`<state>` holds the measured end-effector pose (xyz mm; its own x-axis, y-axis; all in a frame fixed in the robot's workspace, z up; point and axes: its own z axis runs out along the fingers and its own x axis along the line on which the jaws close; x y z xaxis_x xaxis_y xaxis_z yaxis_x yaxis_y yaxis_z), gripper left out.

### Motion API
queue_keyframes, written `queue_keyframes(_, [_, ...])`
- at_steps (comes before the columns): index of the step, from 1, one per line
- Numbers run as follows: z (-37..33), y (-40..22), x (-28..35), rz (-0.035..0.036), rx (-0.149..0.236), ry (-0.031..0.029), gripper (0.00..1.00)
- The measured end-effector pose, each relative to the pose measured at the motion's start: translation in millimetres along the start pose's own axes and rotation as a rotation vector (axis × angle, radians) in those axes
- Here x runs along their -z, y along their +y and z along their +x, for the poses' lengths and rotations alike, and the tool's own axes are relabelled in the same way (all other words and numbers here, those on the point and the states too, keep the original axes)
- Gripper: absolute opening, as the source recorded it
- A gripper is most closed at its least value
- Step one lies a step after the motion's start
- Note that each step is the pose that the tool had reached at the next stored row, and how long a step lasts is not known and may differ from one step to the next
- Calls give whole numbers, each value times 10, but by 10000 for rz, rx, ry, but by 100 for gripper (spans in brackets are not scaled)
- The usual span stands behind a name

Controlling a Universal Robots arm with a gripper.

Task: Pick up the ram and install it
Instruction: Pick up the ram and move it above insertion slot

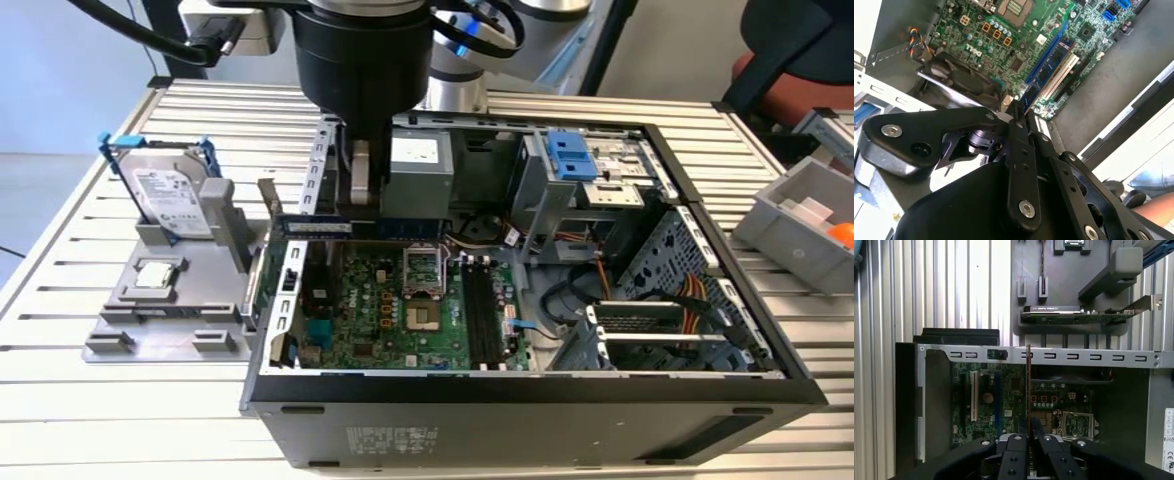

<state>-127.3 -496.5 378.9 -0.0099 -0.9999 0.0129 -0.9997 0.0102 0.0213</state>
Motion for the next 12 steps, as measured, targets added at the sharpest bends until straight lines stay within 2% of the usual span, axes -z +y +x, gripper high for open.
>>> queue_keyframes(12, [-1, -157, 3, 0, 0, 0, 0])
